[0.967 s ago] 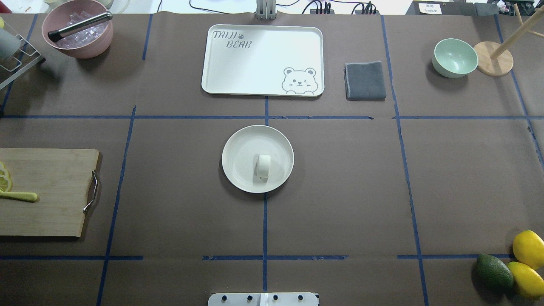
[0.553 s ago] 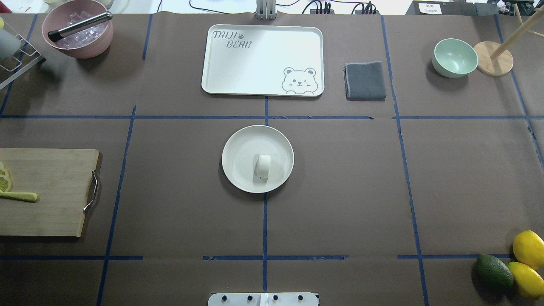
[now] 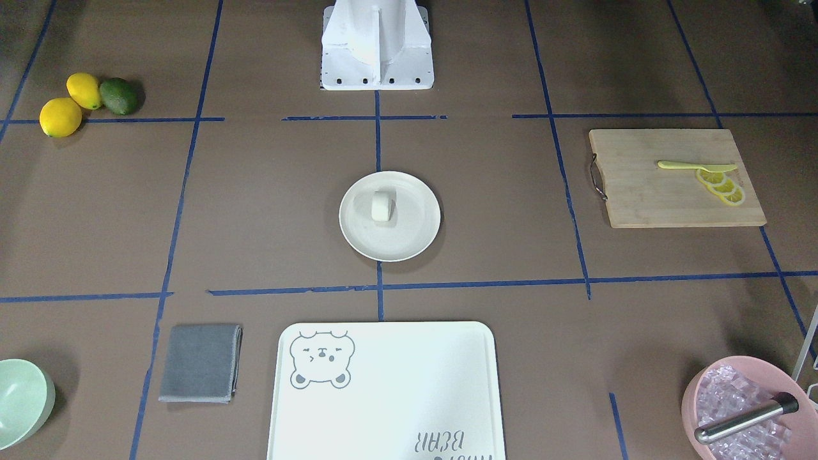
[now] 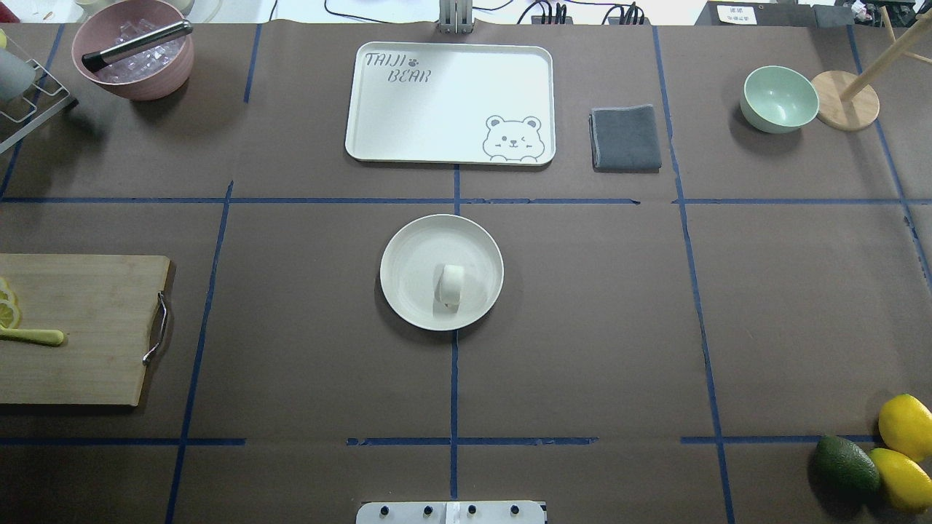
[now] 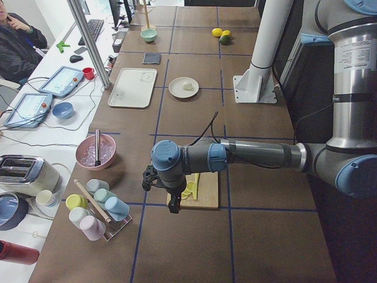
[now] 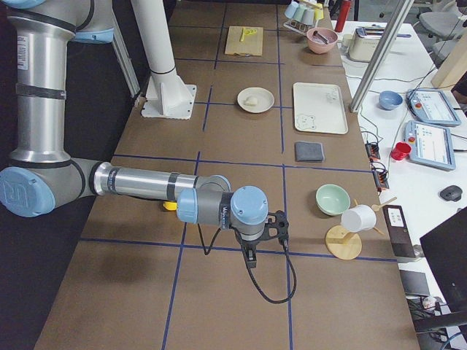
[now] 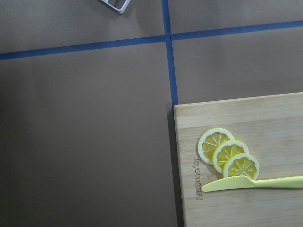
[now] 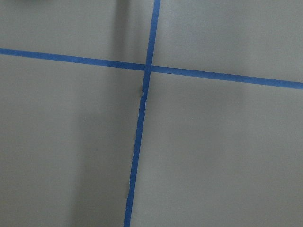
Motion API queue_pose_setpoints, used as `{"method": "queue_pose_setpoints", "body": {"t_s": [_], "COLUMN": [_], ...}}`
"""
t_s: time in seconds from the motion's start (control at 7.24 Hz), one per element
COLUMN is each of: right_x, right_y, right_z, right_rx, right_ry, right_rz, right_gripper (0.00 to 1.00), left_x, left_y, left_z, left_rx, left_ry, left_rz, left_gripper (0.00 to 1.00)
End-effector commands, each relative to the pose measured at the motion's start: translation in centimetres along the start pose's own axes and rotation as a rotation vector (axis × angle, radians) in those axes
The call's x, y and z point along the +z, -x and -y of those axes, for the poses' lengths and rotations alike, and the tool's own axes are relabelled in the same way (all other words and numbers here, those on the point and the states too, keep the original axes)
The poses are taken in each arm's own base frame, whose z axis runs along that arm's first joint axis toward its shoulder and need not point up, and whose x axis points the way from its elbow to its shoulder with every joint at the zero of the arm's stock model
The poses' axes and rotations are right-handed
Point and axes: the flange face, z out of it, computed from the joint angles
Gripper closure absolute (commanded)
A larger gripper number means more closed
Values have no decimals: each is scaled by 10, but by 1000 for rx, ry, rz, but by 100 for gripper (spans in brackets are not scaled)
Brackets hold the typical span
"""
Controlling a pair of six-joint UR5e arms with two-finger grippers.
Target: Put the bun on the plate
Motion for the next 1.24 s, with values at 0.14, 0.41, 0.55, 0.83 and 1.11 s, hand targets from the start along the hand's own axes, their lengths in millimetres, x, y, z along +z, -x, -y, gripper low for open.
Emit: {"method": "queue_pose_setpoints", "body": {"t_s": [0.14,0.41,0.55,0.83,1.11], "right_x": [1,1,1,0,0], "right_y": [1,3,4,4,4], "right_z": [0,1,2,3,3], "right_rx": [-2,-10,-17,-19,-21], "right_ry": [2,2,-5,-7,-7], "right_rz": [2,0,0,0,0], "right_gripper": [0,0,0,0,0], "left_x": [0,0,0,3,5], "left_y": [0,1,0,3,5], "left_z": [-4,-4,-4,-5,-6], "left_rx": [0,-1,0,-8,-17], "left_ry": [-1,0,0,5,10], "left_rz": [1,1,1,-1,-1], "left_gripper": [0,0,0,0,0]}}
